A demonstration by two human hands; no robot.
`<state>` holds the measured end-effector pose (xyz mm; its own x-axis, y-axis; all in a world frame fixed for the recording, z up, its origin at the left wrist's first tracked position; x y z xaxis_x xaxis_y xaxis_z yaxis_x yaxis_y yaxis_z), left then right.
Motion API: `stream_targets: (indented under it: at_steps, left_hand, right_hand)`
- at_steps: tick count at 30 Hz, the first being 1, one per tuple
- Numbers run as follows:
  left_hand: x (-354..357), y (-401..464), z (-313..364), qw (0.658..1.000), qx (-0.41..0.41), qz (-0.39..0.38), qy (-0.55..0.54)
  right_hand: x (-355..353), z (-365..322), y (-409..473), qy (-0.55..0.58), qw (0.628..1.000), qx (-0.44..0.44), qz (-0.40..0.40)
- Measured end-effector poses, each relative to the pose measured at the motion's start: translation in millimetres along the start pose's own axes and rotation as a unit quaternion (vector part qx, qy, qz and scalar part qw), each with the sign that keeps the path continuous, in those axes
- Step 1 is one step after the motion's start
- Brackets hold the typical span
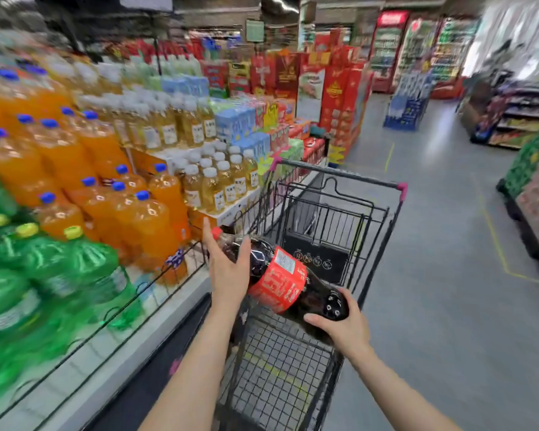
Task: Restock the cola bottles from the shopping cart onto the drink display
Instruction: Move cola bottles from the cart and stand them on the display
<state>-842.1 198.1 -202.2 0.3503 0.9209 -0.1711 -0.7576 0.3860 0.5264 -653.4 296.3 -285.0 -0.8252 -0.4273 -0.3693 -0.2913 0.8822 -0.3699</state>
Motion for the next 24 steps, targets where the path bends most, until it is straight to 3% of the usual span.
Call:
stream_targets:
  at_steps: [5, 11, 19, 24]
  left_hand:
    - [-57.0, -24.8, 29.1, 0.999, 0.001, 0.029, -0.025]
    - [-129.5, -52.0, 49.4, 0.999, 0.017, 0.008, -0.032]
    - [-253.1, -109.9, 67.4, 0.996, 0.06, -0.01, -0.066]
    - [-337.5, -139.4, 81.7, 0.995, 0.074, 0.029, -0.06]
  right_hand:
    - [3.6, -1.5, -56.3, -0.003, 0.999, -0.032, -0.034]
    - [20.9, 1.4, -136.8, -0.003, 0.997, -0.057, -0.045]
    - [77.0, 42.4, -258.4, 0.015, 0.999, -0.048, -0.016]
    - [110.8, 57.9, -341.5, 0.032, 0.997, -0.059, -0.03]
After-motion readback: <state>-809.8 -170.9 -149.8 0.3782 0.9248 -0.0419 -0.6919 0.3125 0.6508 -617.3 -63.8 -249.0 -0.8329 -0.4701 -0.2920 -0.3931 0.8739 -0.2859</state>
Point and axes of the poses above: each hand's wrist, its own y-axis towards the middle knuckle, its own x-axis out of the palm, z = x × y, the point moved 1 cm from there along y, towards the middle knuckle, and after that the axes turned 13 degrees about x, right-handed, at the moved point
